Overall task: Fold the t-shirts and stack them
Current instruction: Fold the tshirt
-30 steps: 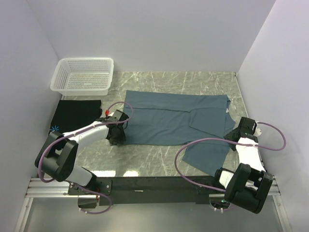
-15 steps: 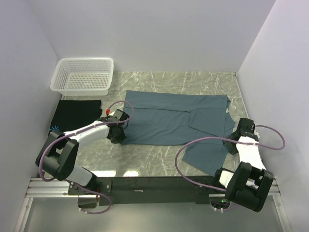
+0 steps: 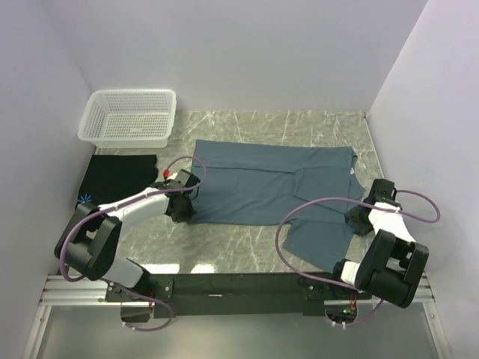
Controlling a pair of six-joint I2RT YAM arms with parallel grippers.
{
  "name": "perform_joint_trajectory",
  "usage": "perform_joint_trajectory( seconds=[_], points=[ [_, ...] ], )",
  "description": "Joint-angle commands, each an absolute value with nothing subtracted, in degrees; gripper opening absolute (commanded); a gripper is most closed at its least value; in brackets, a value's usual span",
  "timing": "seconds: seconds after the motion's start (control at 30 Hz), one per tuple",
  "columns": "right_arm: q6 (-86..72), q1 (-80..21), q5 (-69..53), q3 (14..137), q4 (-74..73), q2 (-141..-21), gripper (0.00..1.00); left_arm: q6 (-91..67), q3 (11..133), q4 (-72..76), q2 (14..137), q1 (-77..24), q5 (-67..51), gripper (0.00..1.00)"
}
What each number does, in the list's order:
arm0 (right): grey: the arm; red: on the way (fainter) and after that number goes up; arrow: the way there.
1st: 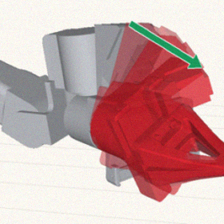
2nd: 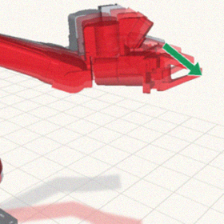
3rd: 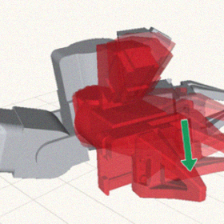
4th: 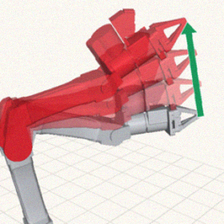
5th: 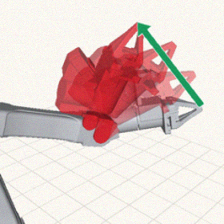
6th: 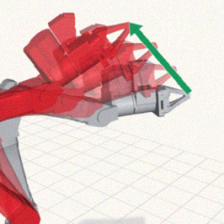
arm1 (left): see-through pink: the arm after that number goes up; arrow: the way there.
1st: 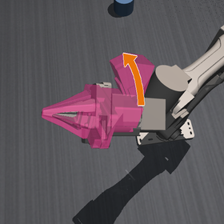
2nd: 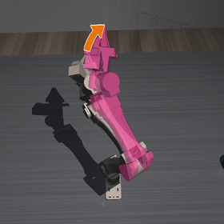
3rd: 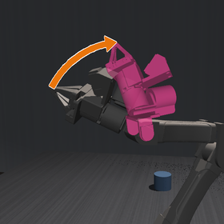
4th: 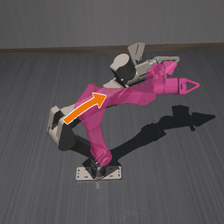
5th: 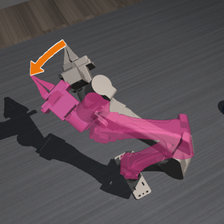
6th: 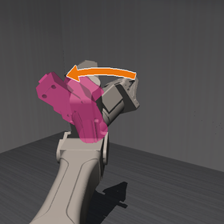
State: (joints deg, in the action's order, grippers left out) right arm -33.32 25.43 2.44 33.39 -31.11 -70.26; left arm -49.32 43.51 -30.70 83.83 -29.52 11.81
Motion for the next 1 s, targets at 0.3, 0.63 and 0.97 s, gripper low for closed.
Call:
perform_joint_trajectory(
  seconds=[0.3, 0.63, 0.97],
  points=[
    [-33.6, 28.2, 0.7, 34.5, -25.9, -73.9, 0.42, -50.3, 43.2, -35.4, 85.3, -29.8, 12.8, 0.01],
    [-35.9, 28.3, 4.3, 36.0, -30.7, -71.1, 0.0, -50.4, 44.9, -38.6, 84.6, -29.8, 13.5, 0.01],
    [-35.6, 28.3, 6.2, 45.2, -43.5, -66.7, 0.0, -47.5, 51.7, -46.4, 82.2, -27.3, 15.9, 0.01]
  ],
)
